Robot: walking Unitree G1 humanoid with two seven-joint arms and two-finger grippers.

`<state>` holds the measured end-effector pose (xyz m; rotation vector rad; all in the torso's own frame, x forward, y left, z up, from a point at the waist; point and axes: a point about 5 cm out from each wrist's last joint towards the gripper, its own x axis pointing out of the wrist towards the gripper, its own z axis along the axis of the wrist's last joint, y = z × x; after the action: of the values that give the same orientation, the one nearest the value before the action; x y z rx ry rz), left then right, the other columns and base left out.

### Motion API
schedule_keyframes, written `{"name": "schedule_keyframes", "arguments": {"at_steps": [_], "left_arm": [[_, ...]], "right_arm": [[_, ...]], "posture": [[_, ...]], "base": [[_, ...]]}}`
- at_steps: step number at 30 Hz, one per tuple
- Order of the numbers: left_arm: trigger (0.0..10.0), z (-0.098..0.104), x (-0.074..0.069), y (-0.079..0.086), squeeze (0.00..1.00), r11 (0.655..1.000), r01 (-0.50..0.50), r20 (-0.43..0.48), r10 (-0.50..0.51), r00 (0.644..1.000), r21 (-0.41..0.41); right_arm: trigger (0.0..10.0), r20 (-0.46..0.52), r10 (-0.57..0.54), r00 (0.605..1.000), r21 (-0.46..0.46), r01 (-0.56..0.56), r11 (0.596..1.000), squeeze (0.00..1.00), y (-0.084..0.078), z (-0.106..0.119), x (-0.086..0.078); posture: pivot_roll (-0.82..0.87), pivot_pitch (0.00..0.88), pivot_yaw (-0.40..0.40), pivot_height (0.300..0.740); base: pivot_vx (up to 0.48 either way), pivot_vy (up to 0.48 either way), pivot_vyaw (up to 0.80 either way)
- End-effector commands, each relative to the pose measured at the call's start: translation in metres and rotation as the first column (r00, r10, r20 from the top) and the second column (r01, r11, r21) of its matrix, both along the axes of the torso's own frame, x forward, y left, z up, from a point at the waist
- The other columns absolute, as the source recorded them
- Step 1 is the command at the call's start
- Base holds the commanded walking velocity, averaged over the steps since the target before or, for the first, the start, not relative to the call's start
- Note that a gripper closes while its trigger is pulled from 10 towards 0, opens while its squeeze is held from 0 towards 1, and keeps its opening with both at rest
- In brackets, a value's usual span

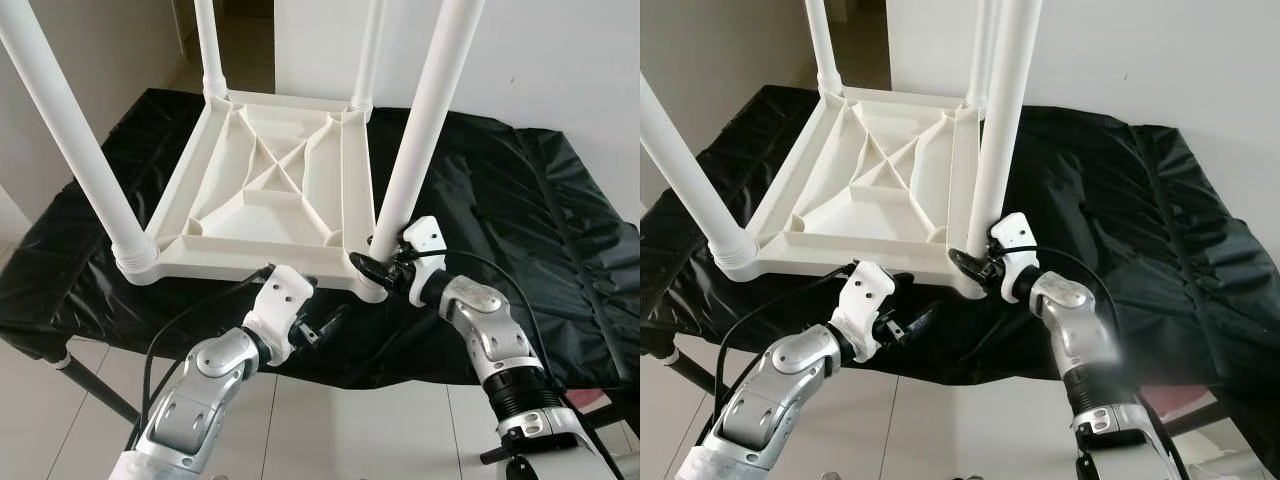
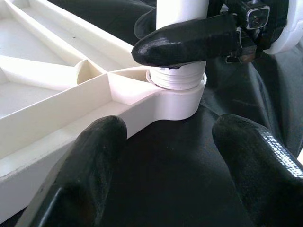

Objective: Building children table

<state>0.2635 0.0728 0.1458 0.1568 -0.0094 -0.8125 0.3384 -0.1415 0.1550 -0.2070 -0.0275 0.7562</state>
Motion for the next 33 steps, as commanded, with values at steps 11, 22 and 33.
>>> {"name": "schedule_keyframes", "arguments": {"at_steps": [11, 22, 33], "left_arm": [[10.0, -0.005, -0.003, -0.003, 0.0, 1.0, 0.009, -0.02, -0.009, 1.0, 0.002], [10.0, -0.006, -0.004, -0.005, 0.0, 1.0, 0.012, -0.026, -0.012, 1.0, -0.002], [10.0, -0.006, -0.004, -0.007, 0.0, 1.0, 0.015, -0.025, -0.015, 1.0, -0.008]], "right_arm": [[10.0, -0.027, -0.036, 0.999, 0.012, 0.036, 0.999, 0.0, 0.0, -0.004, -0.005], [10.0, -0.127, -0.418, 0.899, 0.107, 0.432, 0.896, 0.0, 0.012, -0.011, -0.014], [10.0, -0.2, -0.652, 0.732, 0.195, 0.682, 0.705, 0.0, 0.039, -0.013, -0.031]], "posture": [[0.0, 0.08, -0.038, 0.74], [-0.01, 0.085, -0.043, 0.74], [0.0, 0.09, -0.049, 0.74]], "base": [[0.0, 0.0, 0.0], [0.0, 0.0, 0.0], [0.0, 0.0, 0.0]]}}
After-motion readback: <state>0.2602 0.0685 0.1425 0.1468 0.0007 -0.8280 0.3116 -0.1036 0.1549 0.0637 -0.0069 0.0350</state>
